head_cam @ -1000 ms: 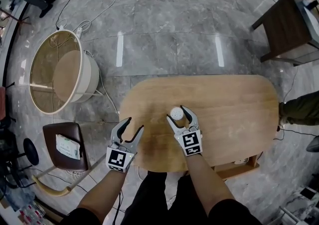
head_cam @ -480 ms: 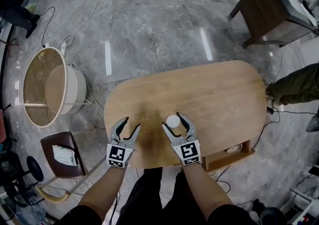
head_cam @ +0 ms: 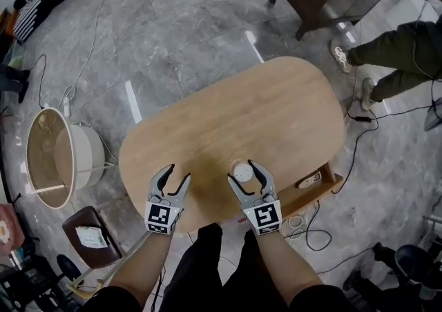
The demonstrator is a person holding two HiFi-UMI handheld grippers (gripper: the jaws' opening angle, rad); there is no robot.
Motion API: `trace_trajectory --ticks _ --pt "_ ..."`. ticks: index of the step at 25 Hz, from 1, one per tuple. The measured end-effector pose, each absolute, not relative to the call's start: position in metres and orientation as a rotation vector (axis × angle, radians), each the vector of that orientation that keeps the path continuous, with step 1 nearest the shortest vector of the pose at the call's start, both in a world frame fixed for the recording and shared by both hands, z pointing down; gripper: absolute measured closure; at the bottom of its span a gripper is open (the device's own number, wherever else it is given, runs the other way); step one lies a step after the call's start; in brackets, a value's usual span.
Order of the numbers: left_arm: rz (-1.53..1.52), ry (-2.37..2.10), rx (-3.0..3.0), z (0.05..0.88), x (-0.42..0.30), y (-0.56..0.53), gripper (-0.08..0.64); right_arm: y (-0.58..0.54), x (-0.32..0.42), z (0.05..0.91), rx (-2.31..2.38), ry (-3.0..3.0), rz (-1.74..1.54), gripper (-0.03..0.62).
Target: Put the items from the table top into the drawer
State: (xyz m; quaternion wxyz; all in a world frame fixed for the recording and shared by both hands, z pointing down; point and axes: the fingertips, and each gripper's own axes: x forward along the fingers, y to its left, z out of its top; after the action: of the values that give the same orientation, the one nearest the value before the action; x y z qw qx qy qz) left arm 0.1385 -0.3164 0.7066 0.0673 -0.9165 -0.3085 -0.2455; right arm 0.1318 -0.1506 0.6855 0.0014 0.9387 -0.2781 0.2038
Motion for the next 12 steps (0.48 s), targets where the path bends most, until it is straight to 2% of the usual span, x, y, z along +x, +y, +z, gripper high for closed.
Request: trace_trajectory --ticks 12 --pt "-0.731 -1.245 -2.588 0.704 0.109 -0.159 0.340 -0.001 0.027 0.695 3.053 -0.546 0.692 0.291"
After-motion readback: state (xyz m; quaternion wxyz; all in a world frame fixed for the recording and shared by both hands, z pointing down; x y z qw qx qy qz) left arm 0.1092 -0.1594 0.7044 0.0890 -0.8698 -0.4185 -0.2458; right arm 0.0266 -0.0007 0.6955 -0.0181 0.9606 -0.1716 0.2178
